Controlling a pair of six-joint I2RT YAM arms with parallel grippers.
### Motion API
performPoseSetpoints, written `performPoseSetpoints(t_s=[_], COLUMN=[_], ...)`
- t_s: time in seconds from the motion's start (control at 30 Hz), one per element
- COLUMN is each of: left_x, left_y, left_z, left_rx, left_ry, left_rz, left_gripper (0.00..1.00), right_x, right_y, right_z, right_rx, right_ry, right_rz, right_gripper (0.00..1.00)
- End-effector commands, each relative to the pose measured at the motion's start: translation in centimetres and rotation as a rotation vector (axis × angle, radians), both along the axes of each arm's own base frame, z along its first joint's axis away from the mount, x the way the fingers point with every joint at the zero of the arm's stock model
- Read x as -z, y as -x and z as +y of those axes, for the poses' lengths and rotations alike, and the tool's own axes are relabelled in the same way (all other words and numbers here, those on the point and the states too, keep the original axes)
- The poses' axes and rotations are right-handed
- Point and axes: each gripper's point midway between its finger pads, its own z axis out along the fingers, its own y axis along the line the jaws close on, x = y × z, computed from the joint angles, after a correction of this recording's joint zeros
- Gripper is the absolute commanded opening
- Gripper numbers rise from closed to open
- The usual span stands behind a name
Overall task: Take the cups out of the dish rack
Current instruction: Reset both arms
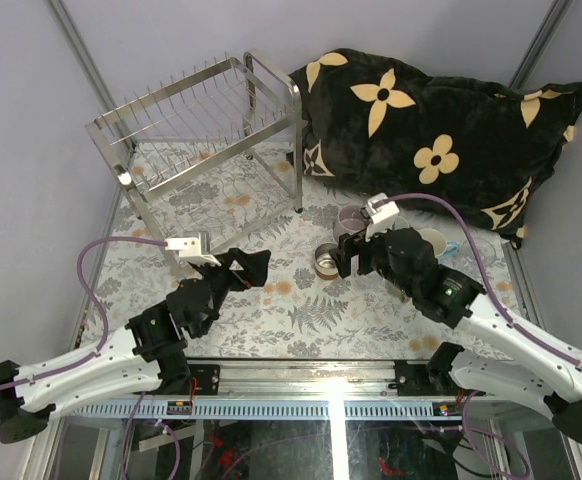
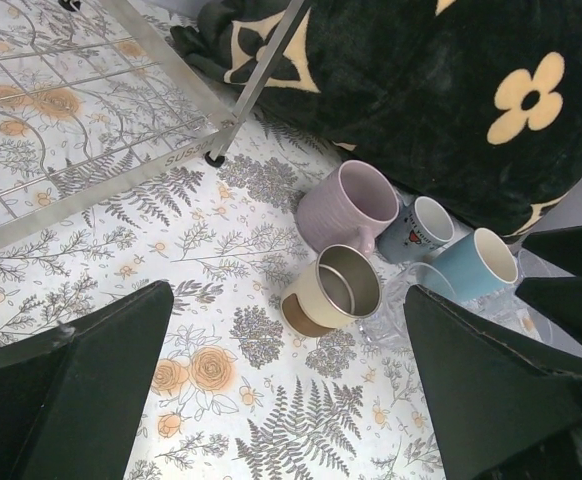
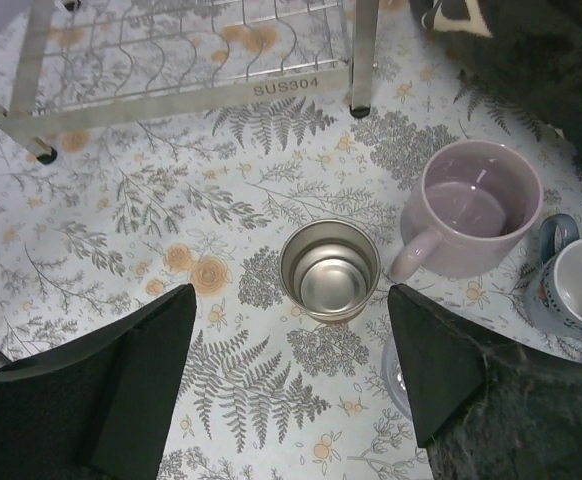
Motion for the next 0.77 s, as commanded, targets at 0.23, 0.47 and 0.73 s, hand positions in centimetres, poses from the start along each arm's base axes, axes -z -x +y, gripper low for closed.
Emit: performPoseSetpoints(t_s=[0.23, 0.47, 0.73], left_x=[-0.4, -0.2, -0.3], left_y=[-0.3, -0.5, -0.4], left_z=[-0.2, -0.8, -0.7], left_rx=[-0.018, -0.017, -0.015], left_ry=[0.005, -0.003, 0.012], left_rz=[0.011, 0.029, 0.027], left_gripper=[1.0, 1.0, 1.0], right_x=[-3.8, -3.9, -3.5], right_y=[-1.0, -1.0, -1.3], right_z=[-1.8, -2.5, -2.8], right_rx=[0.156, 0.188, 0.22], right_ry=[-0.206, -0.232, -0.223], right_rz=[-0.122, -0.141, -0.132], right_gripper=[0.99, 0.99, 0.99])
